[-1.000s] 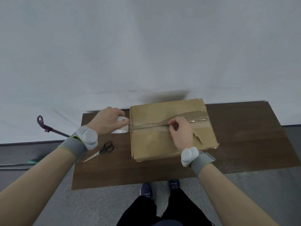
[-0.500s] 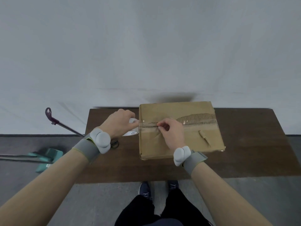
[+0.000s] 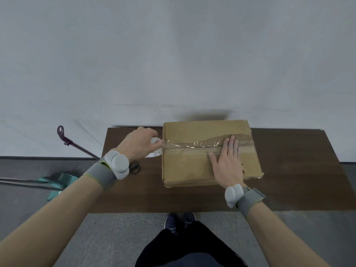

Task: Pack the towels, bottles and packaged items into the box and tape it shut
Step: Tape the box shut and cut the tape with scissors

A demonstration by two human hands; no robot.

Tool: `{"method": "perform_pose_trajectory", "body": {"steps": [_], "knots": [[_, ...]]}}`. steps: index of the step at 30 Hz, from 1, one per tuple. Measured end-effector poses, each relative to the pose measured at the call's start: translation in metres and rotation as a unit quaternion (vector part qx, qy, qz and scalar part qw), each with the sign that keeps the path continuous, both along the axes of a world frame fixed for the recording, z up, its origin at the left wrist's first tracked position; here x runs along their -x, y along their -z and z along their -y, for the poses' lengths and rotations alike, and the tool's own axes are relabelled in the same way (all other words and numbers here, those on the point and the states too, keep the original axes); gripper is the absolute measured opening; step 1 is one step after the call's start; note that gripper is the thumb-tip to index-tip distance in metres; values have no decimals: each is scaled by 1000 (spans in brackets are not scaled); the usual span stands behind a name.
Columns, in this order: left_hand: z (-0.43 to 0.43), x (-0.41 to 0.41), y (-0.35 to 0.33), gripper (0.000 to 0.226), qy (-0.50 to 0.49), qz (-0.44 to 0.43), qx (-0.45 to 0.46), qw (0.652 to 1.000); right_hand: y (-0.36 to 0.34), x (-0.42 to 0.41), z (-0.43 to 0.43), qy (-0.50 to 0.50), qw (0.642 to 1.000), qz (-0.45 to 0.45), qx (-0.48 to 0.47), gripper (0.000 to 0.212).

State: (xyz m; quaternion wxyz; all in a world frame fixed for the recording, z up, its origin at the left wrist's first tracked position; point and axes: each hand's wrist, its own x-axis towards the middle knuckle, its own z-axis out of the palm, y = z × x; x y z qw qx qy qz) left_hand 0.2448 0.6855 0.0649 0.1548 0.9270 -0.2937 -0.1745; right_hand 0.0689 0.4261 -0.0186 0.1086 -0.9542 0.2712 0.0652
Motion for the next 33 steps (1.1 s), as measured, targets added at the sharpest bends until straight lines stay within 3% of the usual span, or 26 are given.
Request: {"method": "perform_pose_trajectory", "body": {"steps": [21, 31, 33], "knots": [[8, -10, 1, 42, 22, -8, -25, 999, 5, 2, -47, -13, 1000, 10, 23, 92], [13, -23, 2, 42, 52, -21, -44, 997, 6, -23, -117, -147, 986, 75, 11, 72], [12, -23, 5, 37, 46, -27, -52, 997, 9, -26, -130, -133, 988, 76, 15, 71]]}}
